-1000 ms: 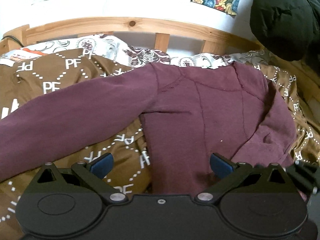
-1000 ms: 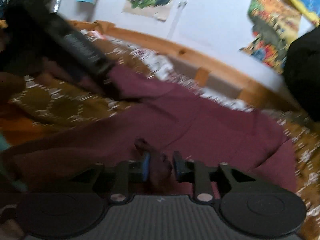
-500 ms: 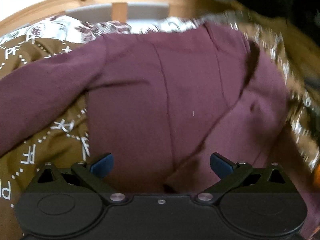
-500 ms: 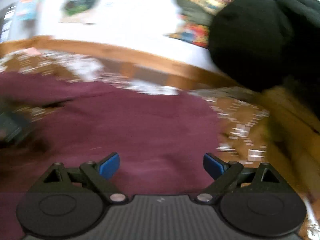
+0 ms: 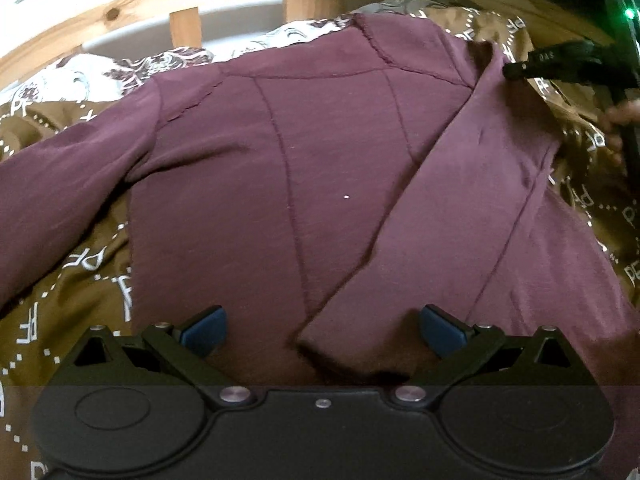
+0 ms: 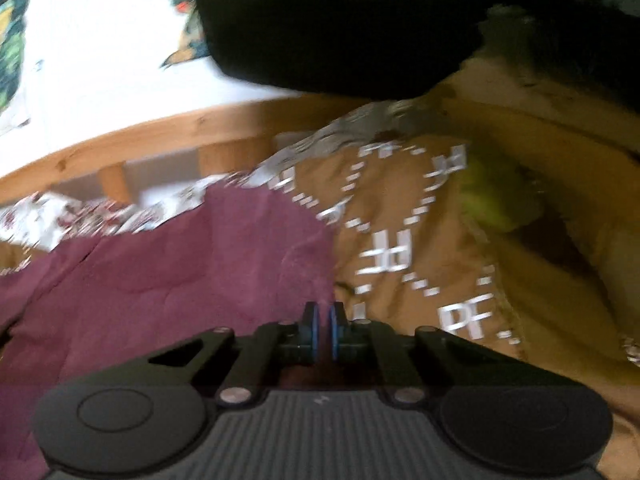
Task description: Fold small clothes
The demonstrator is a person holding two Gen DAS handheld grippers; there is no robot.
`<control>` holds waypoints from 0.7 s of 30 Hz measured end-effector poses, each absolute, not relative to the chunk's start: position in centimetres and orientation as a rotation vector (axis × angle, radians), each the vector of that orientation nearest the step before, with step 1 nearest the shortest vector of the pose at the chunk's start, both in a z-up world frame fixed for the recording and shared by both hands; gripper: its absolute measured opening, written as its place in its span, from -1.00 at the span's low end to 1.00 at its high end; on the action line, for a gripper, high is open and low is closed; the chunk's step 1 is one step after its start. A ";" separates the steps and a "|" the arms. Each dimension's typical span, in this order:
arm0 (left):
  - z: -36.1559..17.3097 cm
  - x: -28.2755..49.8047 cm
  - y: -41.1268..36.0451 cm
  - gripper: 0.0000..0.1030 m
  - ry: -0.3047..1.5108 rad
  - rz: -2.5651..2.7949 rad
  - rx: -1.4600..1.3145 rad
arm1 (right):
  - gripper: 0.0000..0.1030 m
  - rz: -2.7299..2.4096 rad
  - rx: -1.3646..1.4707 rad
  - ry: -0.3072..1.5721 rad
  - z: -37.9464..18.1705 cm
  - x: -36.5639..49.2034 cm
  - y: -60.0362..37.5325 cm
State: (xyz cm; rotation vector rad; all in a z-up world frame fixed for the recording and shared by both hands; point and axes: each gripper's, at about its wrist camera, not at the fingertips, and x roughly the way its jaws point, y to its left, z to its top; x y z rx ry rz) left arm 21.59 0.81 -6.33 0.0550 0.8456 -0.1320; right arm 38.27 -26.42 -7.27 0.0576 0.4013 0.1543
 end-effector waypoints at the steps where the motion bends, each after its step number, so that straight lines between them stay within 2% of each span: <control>1: -6.4 21.7 0.5 0.99 0.851 -0.130 0.065 | -0.86 0.135 0.083 0.401 -7.4 38.4 -26.9; 3: -6.6 21.8 0.3 0.99 0.859 -0.125 0.070 | -0.86 0.120 0.127 0.439 -8.1 39.1 -27.6; 6: -6.6 21.7 0.4 0.99 0.864 -0.125 0.064 | -0.73 0.111 0.133 0.445 -8.6 38.9 -27.7; 8: -6.6 21.6 0.5 0.99 0.867 -0.125 0.054 | -0.27 0.120 0.130 0.425 -8.1 38.4 -27.6; 15: -6.6 20.7 0.9 0.99 0.871 -0.094 0.018 | 0.16 0.019 -0.043 0.449 -7.7 38.0 -25.7; 17: -6.4 20.3 1.2 0.99 0.869 -0.088 0.006 | 0.43 -0.020 -0.107 0.448 -8.8 36.4 -25.5; 21: -4.6 18.4 3.5 0.99 0.802 -0.047 -0.100 | 0.66 -0.055 -0.169 0.433 -10.5 33.1 -25.1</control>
